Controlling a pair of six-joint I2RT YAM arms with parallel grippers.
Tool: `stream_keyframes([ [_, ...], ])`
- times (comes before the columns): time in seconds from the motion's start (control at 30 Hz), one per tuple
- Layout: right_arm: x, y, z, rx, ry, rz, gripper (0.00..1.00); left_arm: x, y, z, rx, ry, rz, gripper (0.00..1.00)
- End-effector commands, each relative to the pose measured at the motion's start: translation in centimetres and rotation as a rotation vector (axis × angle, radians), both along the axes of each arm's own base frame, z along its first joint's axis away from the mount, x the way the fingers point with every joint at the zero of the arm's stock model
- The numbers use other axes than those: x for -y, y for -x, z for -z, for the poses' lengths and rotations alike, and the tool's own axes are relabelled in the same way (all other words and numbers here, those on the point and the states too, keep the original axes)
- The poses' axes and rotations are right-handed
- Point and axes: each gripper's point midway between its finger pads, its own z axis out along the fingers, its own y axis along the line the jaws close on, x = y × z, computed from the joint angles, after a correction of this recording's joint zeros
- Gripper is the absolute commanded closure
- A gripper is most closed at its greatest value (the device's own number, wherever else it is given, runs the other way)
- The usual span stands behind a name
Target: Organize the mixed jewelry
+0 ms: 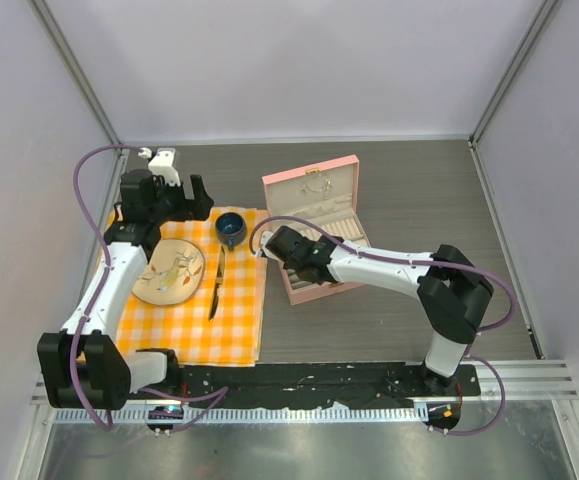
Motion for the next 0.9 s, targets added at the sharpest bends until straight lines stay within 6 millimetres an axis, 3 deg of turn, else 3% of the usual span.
stream_keyframes([
  [0.0,-0.8,-0.9,-1.2,0.049,-0.011,0.003,0.99,-0.4,-0.5,-1.5,0.064,0.001,-0.009,0.00],
  [0.53,-1.7,-0.8,-0.9,0.038,0.000,-0.012,0.97,-0.3,-0.4,-1.6,0.067,0.003,-0.006,0.00],
  [0.87,-1.8,0.0,-0.9,0.015,-0.005,-0.026,0.87,-0.4,-0.5,-1.8,0.068,0.003,-0.008,0.00],
])
